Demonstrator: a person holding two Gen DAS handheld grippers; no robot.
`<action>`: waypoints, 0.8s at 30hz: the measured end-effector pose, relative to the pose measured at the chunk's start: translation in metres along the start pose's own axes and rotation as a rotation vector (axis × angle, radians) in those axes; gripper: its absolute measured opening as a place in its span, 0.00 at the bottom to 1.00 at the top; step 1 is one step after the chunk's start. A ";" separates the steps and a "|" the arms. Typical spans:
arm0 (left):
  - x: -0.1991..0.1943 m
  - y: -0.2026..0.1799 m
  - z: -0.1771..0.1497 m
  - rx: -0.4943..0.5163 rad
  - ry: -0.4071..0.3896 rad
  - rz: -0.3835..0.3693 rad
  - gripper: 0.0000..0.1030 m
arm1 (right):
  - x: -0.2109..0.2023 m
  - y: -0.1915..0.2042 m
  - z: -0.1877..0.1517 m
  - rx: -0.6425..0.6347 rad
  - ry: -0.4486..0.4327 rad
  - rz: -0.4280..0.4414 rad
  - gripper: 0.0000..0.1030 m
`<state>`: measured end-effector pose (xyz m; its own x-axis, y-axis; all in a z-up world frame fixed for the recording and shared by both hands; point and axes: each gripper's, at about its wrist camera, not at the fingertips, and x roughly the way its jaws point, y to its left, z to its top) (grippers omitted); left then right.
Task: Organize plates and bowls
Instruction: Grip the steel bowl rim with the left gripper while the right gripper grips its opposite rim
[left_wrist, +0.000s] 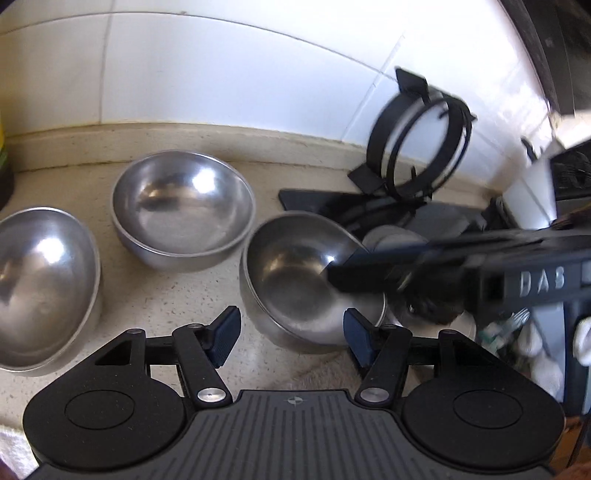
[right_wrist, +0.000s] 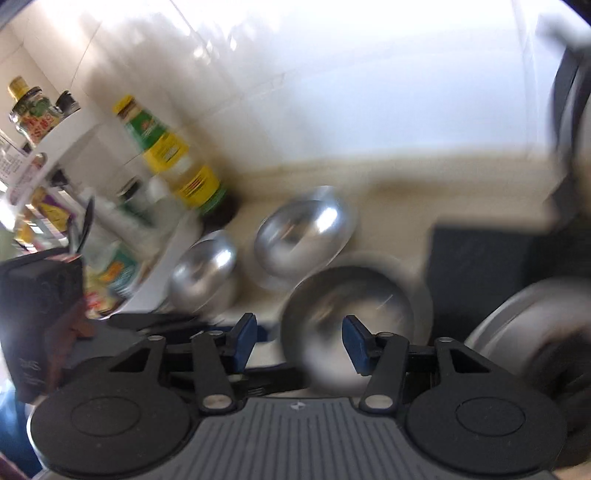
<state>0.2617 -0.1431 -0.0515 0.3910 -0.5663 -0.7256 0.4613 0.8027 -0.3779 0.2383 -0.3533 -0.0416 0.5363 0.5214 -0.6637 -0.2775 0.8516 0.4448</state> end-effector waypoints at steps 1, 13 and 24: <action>-0.001 0.000 0.002 -0.005 -0.003 -0.005 0.69 | -0.003 -0.003 0.003 -0.027 -0.016 -0.061 0.53; 0.022 -0.012 0.001 0.041 0.066 0.082 0.80 | 0.050 -0.027 -0.013 0.085 0.164 -0.037 0.58; -0.026 0.002 -0.021 0.038 0.048 0.101 0.82 | 0.045 0.013 -0.021 0.035 0.187 0.070 0.58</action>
<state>0.2358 -0.1230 -0.0452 0.3993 -0.4722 -0.7859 0.4519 0.8472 -0.2795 0.2419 -0.3179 -0.0783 0.3582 0.5831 -0.7292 -0.2790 0.8121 0.5125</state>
